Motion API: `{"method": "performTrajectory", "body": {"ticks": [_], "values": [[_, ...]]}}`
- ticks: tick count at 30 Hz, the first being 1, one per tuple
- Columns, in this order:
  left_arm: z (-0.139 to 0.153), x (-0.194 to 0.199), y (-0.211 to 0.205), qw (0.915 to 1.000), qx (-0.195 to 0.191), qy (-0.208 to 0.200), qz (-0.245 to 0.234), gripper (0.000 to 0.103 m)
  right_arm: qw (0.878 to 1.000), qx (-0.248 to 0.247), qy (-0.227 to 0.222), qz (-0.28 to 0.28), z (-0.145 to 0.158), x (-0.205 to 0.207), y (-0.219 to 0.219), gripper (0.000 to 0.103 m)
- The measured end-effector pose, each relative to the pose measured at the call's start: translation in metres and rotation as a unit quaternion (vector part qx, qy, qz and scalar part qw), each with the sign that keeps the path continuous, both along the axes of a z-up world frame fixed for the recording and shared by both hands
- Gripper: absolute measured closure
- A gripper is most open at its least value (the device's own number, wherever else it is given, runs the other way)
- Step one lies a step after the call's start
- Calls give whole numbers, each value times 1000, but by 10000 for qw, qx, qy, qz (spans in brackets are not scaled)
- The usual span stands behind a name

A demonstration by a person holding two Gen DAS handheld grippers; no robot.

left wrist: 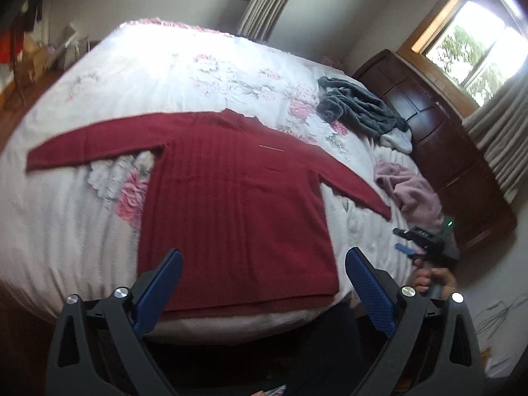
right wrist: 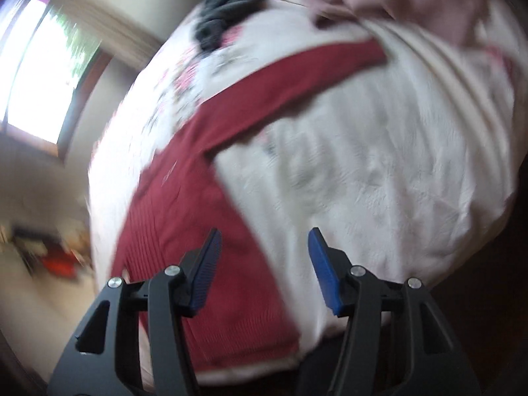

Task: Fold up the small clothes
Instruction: 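Grasp the red sweater's sleeve cuff with the right tool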

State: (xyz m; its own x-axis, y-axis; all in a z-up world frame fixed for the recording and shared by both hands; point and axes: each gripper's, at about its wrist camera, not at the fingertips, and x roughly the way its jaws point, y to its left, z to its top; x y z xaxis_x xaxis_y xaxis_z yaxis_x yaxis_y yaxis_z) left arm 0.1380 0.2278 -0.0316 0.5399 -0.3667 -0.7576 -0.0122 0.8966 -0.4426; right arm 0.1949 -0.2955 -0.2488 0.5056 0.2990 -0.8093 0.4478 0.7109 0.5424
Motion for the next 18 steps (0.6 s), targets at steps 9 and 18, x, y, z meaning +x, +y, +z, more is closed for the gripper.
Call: {"method": "performTrajectory", "body": {"ticks": [9,18], "values": [[-36,56,12,9957,-507,419,656,4,9635,2065,-423,-1650,-94,56,-136,53],[-65,91,0,9906,-790,788,793,4,9285,2568,-632,-2607,-145,114,-206,59]]}}
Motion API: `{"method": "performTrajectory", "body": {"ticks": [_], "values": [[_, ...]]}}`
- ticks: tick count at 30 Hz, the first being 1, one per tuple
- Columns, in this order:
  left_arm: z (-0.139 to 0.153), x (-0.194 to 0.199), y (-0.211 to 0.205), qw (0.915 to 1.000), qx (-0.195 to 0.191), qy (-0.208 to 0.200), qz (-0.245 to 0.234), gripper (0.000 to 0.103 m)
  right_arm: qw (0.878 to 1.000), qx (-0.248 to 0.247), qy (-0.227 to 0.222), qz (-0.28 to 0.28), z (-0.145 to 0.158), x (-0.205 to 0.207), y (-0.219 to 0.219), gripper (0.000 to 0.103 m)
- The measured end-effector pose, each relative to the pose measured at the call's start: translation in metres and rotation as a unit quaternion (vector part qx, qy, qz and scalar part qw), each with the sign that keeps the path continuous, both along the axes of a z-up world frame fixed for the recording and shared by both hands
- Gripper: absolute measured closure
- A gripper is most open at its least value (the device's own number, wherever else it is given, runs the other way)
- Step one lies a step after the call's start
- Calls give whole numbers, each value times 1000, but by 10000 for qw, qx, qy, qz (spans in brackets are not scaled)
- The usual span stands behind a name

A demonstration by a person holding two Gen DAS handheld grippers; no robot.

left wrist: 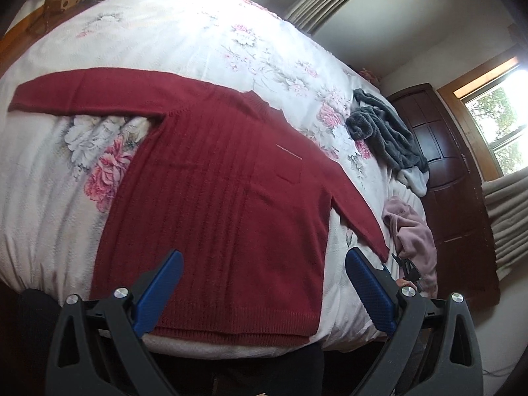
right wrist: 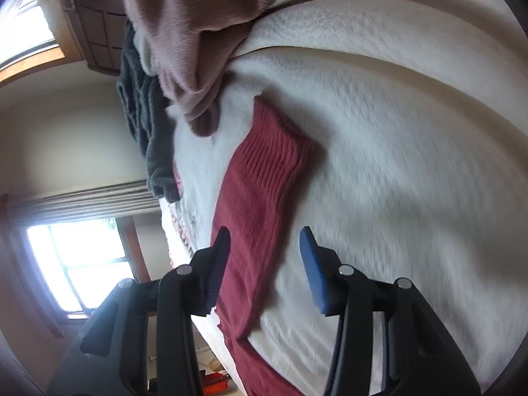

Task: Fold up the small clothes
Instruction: 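Grasp the red sweater's sleeve cuff with the right tool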

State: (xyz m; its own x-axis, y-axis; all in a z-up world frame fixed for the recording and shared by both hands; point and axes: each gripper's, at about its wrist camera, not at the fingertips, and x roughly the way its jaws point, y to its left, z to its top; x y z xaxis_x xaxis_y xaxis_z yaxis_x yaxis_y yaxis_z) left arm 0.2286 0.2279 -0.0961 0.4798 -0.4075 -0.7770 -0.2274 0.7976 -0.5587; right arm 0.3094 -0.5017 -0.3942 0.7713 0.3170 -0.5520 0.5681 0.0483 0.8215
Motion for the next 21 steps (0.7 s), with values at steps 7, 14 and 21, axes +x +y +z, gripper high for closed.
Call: {"method": "performTrajectory", "body": {"ticks": [7,14,21], "values": [[-27,19,6,9977,-571,312,200,4,9996,-136,250,-92,-24,29,-17,60],[-42,23,19,9944,-899,409,366,4,9973,-583,428,96,-19,52,-18,82],[-49,23,43,9928,-1049,340,474,4,9885,-1455,125,400,37,71,6,91]]}}
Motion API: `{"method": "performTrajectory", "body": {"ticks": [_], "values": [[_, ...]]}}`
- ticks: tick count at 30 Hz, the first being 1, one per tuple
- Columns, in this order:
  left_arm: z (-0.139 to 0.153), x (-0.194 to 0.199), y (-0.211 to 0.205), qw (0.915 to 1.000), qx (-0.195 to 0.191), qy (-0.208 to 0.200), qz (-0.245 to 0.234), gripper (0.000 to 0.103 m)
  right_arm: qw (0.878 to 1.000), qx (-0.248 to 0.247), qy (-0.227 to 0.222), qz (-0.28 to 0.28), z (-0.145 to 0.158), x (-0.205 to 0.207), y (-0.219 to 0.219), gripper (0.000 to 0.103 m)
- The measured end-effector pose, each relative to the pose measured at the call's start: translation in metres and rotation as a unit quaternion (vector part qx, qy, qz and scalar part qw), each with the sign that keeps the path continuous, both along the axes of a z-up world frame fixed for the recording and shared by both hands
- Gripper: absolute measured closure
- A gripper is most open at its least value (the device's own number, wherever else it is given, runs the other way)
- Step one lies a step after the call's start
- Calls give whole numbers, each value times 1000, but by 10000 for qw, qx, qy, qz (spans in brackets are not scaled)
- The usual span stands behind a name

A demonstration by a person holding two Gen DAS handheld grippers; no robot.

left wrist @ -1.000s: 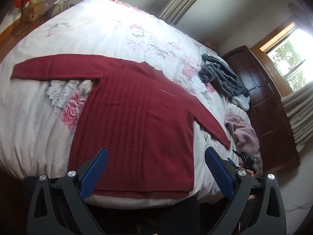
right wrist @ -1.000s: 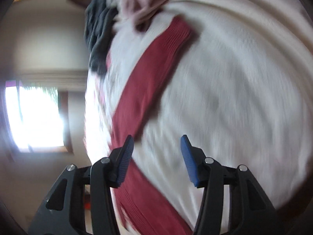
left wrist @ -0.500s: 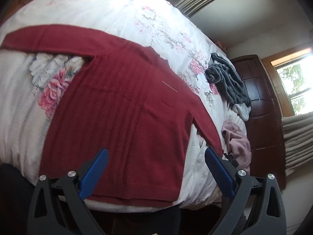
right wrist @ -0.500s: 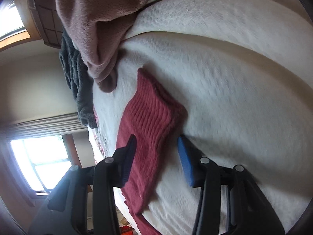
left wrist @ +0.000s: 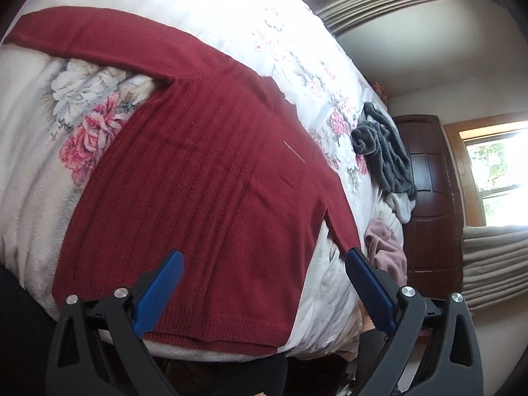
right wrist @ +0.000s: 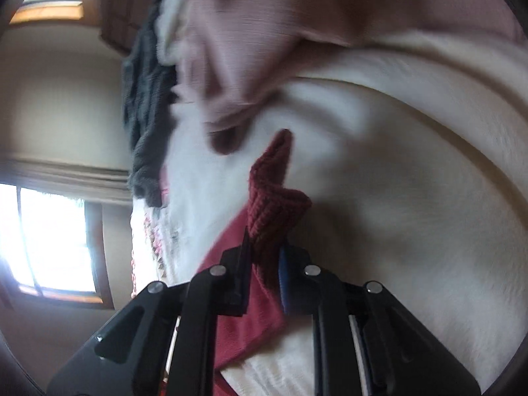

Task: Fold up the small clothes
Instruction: 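Grasp the red sweater's sleeve cuff with the right tool, then fold the held sleeve across the sweater body with the right tool, release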

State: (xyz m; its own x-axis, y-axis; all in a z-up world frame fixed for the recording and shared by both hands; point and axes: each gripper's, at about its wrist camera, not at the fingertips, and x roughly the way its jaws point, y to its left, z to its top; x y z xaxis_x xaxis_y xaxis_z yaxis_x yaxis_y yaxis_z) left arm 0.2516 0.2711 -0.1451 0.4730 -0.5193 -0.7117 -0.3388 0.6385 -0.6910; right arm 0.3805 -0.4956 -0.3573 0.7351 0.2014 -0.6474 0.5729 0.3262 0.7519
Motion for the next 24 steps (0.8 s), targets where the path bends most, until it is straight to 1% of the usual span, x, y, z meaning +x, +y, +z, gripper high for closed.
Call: {"method": "performTrajectory", "body": {"ticks": [1,3,5,7,10,12,15,16,18,19,22,24], "values": [[0,0,2,10000,11,-24,4,4,9996,-196,-103,156,19,7,10,91],[2,1,8,9998,164,-101,22,4,9976,-473,-281,416,47,22,29,91],[6,3,12,9990,409,-172,27,4,9920,-899,-431,778,80,36,56,91],[10,5,14,9978,592,-280,43,4,9852,-1170,-607,1091,105,49,84,91],[14,8,14,9965,703,-441,43,4,9755,-1431,-787,1474,130,67,123,91],[15,13,13,9955,804,-504,-7,4,9669,-1596,-893,1777,144,84,160,91],[15,21,7,9942,923,-540,-126,4,9533,-1789,-958,2237,152,102,214,91],[13,24,5,9941,937,-522,-178,4,9496,-1841,-980,2342,152,101,227,91],[8,31,1,9946,858,-503,-307,4,9375,-1981,-996,2681,150,113,268,91],[5,37,-1,9950,781,-477,-399,4,9341,-2029,-991,2764,148,117,279,91],[-4,48,-6,9953,593,-465,-610,4,9189,-2242,-891,3119,134,133,331,91],[-10,56,-10,9949,521,-496,-713,4,9092,-2344,-780,3352,119,137,362,91]]}}
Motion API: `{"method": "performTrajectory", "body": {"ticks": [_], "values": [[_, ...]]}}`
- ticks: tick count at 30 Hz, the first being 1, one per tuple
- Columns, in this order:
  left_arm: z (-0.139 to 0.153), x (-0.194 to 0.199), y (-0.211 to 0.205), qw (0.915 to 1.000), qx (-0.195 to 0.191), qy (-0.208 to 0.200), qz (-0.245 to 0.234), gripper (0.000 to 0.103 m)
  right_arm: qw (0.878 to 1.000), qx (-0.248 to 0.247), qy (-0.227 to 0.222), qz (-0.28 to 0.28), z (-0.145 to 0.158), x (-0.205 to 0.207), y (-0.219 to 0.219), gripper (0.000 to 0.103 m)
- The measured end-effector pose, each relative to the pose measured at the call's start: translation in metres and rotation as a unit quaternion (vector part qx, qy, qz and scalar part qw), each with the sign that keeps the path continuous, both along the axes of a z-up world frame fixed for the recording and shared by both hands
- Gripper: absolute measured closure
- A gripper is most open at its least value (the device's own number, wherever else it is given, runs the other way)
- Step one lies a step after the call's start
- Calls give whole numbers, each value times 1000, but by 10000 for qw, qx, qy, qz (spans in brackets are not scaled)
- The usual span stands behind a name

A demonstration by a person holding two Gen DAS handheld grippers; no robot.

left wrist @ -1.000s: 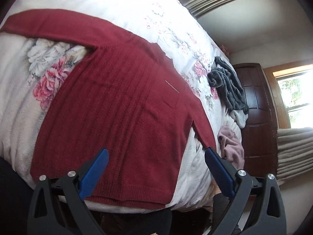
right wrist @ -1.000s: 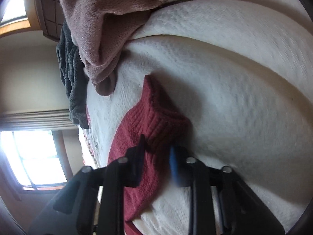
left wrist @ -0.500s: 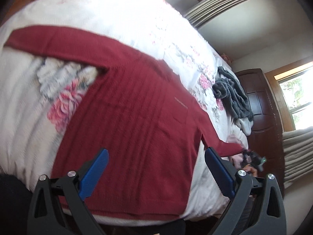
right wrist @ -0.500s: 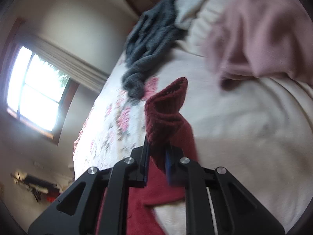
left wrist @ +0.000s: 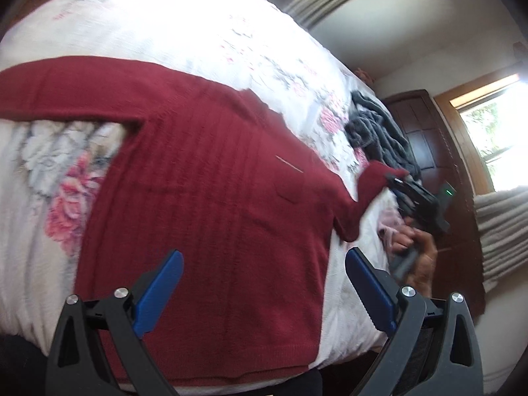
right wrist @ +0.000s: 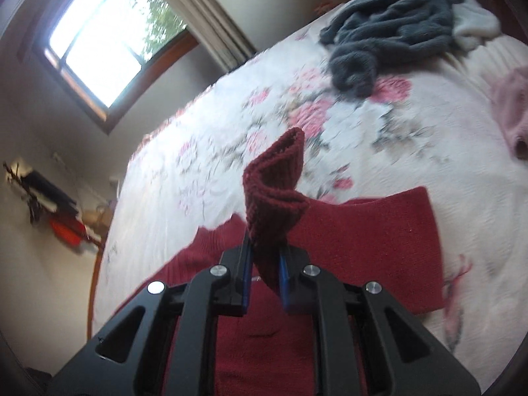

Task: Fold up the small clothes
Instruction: 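Fold the held sleeve across the sweater body with the right tool, release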

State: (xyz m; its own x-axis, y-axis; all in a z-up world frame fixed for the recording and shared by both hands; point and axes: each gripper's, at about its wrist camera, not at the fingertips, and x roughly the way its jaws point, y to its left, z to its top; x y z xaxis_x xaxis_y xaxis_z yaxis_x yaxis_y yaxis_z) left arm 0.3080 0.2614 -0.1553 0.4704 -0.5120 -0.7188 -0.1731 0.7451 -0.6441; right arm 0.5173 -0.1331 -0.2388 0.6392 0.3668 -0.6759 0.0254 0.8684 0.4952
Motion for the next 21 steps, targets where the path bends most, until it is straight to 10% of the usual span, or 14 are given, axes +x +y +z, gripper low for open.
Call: {"method": "performTrajectory", "body": {"ticks": [10,15,21], "values": [[-41,51,-15,9996,-204,41,-181,4,9835,-1410,558,987,-98,9,126,80],[-82,101,-32,9942,-1012,341,-119,4,9918,-746,290,998,-98,-24,107,42],[-138,184,-90,9776,-1899,784,-451,4,9994,21,-327,-66,-95,-73,24,40]]}}
